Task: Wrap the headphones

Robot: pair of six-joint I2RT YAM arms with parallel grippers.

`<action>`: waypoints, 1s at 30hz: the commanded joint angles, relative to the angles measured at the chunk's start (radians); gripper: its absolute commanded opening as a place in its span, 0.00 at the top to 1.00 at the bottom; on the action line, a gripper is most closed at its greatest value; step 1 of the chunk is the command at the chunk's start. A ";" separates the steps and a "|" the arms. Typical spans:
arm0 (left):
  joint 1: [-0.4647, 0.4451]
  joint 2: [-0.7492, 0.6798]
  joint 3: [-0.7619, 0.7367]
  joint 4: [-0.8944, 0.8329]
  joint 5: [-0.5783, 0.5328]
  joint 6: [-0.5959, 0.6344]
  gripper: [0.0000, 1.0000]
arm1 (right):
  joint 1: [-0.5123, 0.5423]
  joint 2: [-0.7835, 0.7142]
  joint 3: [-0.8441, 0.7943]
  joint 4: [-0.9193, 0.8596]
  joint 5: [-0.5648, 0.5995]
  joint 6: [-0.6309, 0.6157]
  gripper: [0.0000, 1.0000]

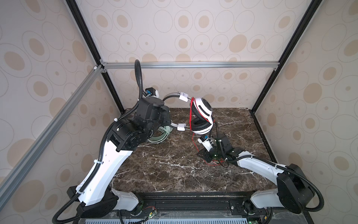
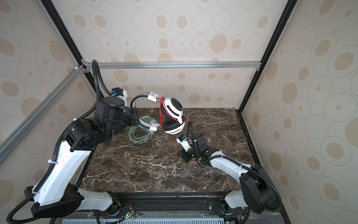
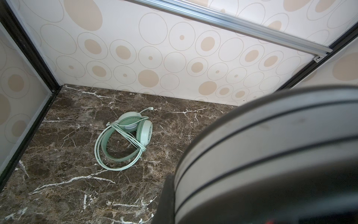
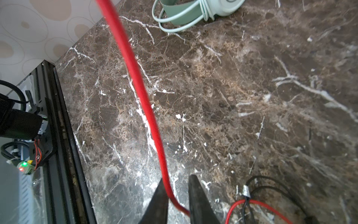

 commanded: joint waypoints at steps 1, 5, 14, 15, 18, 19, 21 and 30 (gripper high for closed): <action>0.006 -0.005 0.086 0.043 -0.029 -0.049 1.00 | 0.027 -0.037 -0.004 -0.053 0.008 -0.024 0.83; 0.006 -0.007 0.096 0.034 -0.047 -0.063 1.00 | 0.059 -0.107 -0.048 -0.072 0.041 0.007 0.95; 0.032 0.032 0.097 -0.056 -0.179 -0.150 1.00 | 0.182 -0.404 -0.109 -0.272 0.183 0.067 1.00; 0.037 0.047 0.100 -0.077 -0.196 -0.166 1.00 | 0.207 -0.437 -0.096 -0.317 0.217 0.065 1.00; 0.062 0.096 0.109 -0.133 -0.221 -0.214 1.00 | 0.266 -0.498 -0.039 -0.428 0.272 0.073 1.00; 0.071 0.109 0.110 -0.146 -0.222 -0.226 1.00 | 0.284 -0.503 -0.015 -0.467 0.284 0.074 1.00; 0.091 0.136 0.113 -0.170 -0.224 -0.250 1.00 | 0.344 -0.503 0.045 -0.547 0.336 0.071 1.00; 0.159 0.190 0.091 -0.203 -0.175 -0.289 1.00 | 0.640 -0.339 0.285 -0.720 0.558 0.027 1.00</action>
